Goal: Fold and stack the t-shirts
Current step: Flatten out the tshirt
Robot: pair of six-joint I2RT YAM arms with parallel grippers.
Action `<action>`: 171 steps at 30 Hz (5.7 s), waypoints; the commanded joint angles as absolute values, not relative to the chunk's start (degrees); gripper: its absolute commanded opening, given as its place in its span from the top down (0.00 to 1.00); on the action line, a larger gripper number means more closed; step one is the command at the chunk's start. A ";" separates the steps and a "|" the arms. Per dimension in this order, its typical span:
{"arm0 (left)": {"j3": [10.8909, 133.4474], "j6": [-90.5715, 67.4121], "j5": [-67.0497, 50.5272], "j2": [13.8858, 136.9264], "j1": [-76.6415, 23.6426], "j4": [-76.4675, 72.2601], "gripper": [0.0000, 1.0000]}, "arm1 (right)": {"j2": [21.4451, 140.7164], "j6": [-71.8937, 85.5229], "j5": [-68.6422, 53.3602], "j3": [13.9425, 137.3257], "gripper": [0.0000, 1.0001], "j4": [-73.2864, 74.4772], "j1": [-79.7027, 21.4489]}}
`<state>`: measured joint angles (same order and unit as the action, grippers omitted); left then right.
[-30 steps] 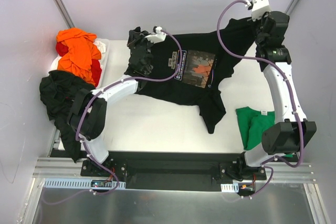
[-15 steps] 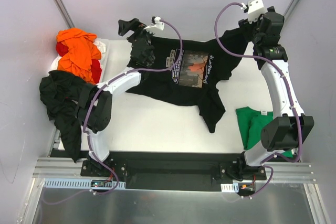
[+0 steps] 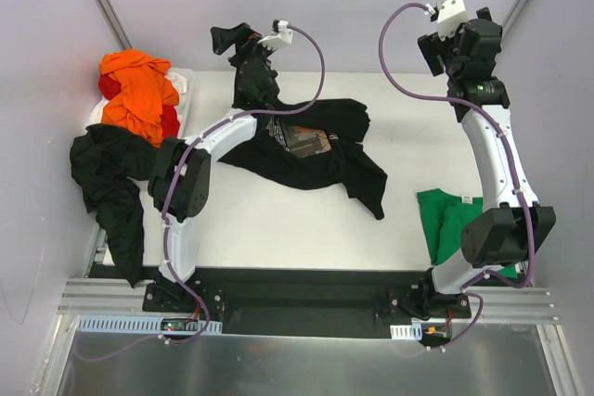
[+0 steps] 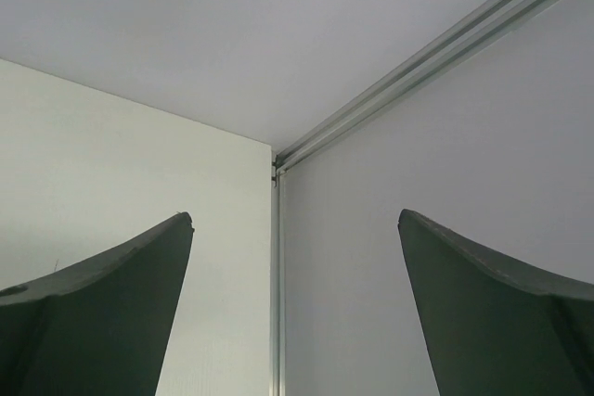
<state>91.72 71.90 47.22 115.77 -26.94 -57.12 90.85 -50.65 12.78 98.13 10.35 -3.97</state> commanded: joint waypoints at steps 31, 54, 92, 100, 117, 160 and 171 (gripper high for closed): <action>88.78 34.01 29.26 110.48 -22.06 -8.79 0.02 | 64.25 -46.32 -4.20 76.03 0.03 28.90 -4.75; 41.84 42.09 20.92 73.73 -29.45 -4.04 0.23 | 77.32 -46.32 -1.68 58.10 0.03 39.73 -21.71; 67.49 41.40 -11.69 104.76 -9.84 16.17 0.37 | 85.87 -45.53 -1.06 58.18 0.04 35.16 -23.38; 69.69 41.22 -12.30 108.63 -9.58 18.37 0.48 | 84.11 -45.18 -1.93 57.57 0.04 36.47 -23.29; 68.64 40.43 -10.11 106.26 -9.49 20.83 0.68 | 82.09 -43.24 -2.73 50.89 0.05 37.53 -30.93; 59.33 38.67 -3.88 93.44 -11.86 21.80 1.00 | 76.30 -49.83 0.81 52.12 0.99 48.31 -27.16; 54.14 38.93 -0.35 88.42 -15.11 21.88 1.00 | 70.32 -50.27 -1.93 50.19 0.99 55.98 -27.16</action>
<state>55.66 38.76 -2.44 92.14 -14.35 20.43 73.60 -49.17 -0.32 50.74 50.28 -27.29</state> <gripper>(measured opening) 0.009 0.022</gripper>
